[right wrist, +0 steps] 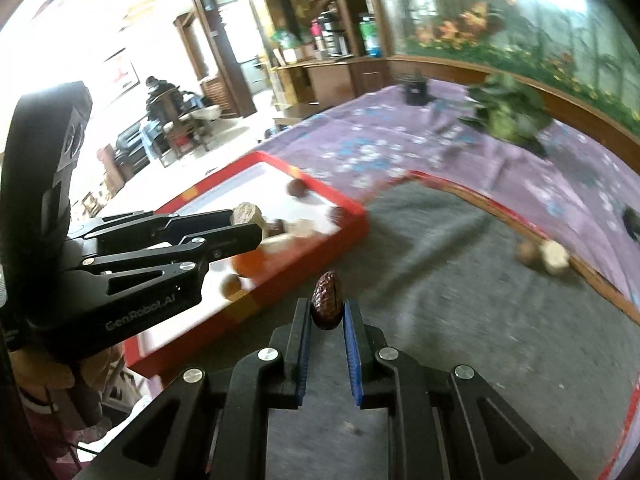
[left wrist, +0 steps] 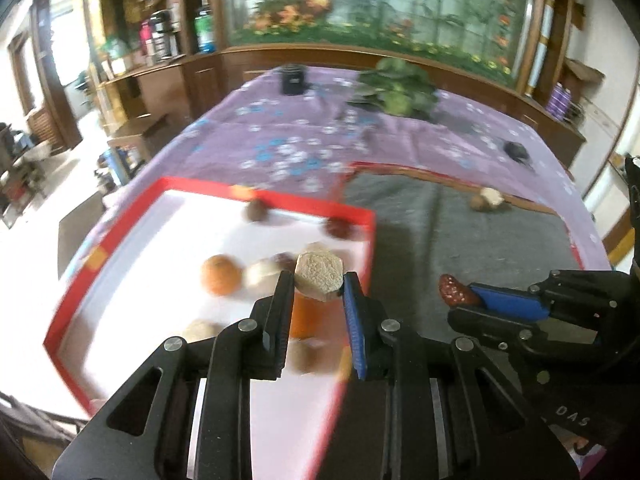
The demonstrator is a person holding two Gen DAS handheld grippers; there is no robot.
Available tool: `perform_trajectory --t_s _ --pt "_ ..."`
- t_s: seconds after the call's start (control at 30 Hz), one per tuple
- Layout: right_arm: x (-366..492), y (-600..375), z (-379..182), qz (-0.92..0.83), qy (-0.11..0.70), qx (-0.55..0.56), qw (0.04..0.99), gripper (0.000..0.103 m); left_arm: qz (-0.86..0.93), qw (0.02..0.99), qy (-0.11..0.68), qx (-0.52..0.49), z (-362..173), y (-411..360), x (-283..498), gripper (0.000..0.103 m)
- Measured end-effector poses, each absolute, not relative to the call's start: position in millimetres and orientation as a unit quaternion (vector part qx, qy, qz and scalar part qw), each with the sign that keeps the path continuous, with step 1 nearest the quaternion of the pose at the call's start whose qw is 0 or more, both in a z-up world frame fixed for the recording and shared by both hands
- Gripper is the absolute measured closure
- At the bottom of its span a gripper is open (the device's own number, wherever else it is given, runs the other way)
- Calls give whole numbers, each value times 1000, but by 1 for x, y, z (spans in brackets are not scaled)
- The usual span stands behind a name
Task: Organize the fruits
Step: 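Carry the beige cube and red date over the red tray with both tools, then open the left tool to drop the cube while the right tool drops the date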
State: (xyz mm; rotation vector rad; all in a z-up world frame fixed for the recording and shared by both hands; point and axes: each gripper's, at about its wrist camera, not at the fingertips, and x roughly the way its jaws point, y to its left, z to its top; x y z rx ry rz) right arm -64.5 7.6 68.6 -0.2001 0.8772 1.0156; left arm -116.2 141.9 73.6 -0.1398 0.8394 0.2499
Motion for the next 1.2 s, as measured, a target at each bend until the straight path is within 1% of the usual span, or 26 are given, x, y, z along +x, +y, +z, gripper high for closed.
perform_trajectory --t_s 0.2,0.33,0.7,1.0,1.07,1.13,1.2 --pt "-80 49 67 499 407 -111 757 88 168 893 407 -90 66 187 -151 79" --pt "-88 74 63 516 411 -119 742 88 184 887 410 -103 60 203 -164 79" --pt "-105 110 47 532 423 -153 717 88 185 880 420 -123 42 214 -160 79" --pt "-102 110 38 537 441 -136 706 87 203 872 426 -130 36 218 -160 79" --pt "-103 105 42 537 437 -133 710 87 206 873 423 -129 38 217 -161 74" --pt "-103 99 46 537 433 -127 713 87 206 876 416 -129 42 215 -160 57" --pt "-102 92 50 537 429 -118 717 87 205 880 408 -129 46 211 -160 50"
